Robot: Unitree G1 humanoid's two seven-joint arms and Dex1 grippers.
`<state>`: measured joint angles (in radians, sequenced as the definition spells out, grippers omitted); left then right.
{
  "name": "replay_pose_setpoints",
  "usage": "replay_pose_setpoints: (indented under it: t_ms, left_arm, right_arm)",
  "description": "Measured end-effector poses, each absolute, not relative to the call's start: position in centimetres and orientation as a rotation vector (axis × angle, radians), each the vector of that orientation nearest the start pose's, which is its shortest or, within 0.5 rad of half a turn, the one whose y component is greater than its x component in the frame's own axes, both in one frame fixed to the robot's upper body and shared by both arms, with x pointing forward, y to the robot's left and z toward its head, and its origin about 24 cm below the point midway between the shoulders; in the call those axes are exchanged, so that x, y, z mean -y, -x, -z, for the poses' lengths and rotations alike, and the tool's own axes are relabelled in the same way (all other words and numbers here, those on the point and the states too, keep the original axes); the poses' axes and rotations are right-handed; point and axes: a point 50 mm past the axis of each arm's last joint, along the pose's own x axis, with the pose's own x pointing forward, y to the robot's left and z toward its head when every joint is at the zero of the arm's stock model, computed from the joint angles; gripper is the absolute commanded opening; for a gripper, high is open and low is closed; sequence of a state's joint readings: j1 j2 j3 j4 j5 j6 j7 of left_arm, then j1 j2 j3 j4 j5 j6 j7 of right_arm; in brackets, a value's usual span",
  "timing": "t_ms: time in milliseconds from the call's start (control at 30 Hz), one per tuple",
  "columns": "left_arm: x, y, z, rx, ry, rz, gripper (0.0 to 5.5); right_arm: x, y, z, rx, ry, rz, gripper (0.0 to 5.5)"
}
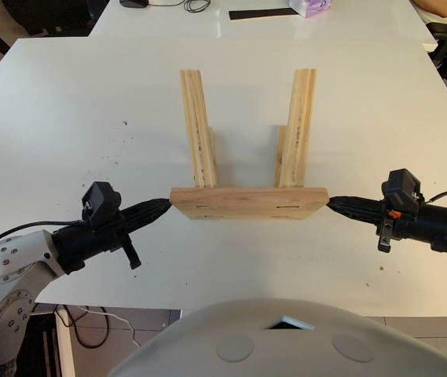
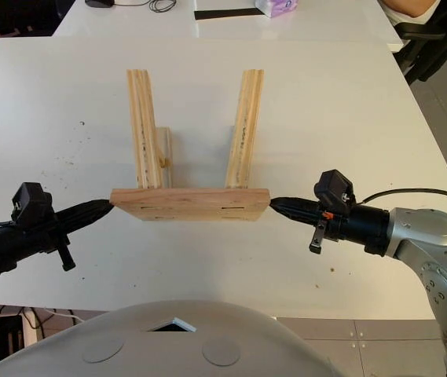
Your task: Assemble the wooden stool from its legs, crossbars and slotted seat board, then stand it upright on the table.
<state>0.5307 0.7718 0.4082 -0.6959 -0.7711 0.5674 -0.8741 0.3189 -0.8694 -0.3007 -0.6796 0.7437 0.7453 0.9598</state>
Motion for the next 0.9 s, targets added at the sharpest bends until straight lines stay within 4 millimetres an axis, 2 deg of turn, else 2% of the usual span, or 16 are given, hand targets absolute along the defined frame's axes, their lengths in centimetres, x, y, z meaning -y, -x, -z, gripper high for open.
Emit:
replay_pose_setpoints:
  t_ms: [233, 400, 567, 667, 767, 800, 833, 900]
  left_arm:
    - [-22.6, -14.8, -11.0, -0.316, -0.031, 0.879, 0.01]
    - [-23.0, -15.1, -10.6, -0.291, 0.085, 0.857, 0.01]
    - [-25.3, -15.4, -11.5, -0.296, 0.063, 0.815, 0.01]
    - [-26.9, -15.5, -11.5, -0.339, -0.010, 0.805, 0.01]
    - [-30.4, -15.6, -9.8, -0.458, -0.154, 0.695, 0.01]
    - [-31.3, -15.5, -8.9, -0.512, -0.206, 0.683, 0.20]
    - [-31.5, -15.2, -7.7, -0.574, -0.230, 0.698, 0.28]
    - [-30.4, -14.8, -5.8, -0.634, -0.217, 0.790, 0.66]
  right_arm:
    - [21.7, -16.4, -12.7, -0.466, 0.053, -1.078, 0.00]
    - [22.5, -17.0, -12.3, -0.438, 0.009, -1.068, 0.00]
    - [25.5, -17.8, -12.4, -0.457, 0.075, -0.997, 0.00]
    - [26.3, -18.0, -12.2, -0.471, 0.118, -0.987, 0.00]
    - [26.6, -18.1, -11.0, -0.522, 0.184, -0.994, 0.00]
    - [26.5, -18.1, -10.2, -0.546, 0.221, -1.009, 0.00]
    - [26.1, -18.0, -9.1, -0.570, 0.236, -1.026, 0.19]
    - [25.0, -18.3, -7.6, -0.566, 0.219, -1.058, 0.46]
